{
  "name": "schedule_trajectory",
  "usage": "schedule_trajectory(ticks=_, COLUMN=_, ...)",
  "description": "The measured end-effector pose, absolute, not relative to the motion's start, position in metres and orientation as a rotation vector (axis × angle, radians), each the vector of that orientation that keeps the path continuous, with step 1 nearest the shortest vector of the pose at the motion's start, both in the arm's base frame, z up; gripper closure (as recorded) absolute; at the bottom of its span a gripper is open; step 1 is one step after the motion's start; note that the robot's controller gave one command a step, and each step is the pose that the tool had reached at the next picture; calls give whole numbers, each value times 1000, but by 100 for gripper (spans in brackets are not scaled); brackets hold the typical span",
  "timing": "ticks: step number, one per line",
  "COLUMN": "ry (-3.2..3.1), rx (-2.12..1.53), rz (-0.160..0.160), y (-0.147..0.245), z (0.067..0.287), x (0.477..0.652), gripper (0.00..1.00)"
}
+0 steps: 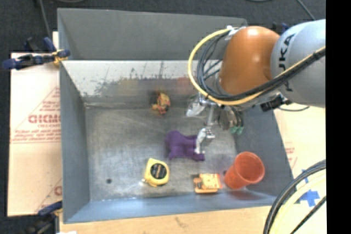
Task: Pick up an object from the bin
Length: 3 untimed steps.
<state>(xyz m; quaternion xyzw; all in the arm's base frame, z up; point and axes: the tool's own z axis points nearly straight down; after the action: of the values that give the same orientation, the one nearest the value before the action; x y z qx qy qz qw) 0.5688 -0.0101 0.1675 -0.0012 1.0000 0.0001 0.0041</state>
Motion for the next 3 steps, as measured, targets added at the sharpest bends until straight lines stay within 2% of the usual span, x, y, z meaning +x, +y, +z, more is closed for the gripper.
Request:
schedule_trajectory(ticks=1, ry=3142, rx=-112, rz=-3, y=-41, z=141, x=564, gripper=0)
schedule_trajectory(ticks=2, ry=3137, rx=55, rz=1, y=-20, z=145, x=570, gripper=0)
schedule_trajectory(ticks=3, ry=3129, rx=156, rz=2, y=-20, z=78, x=579, gripper=0)
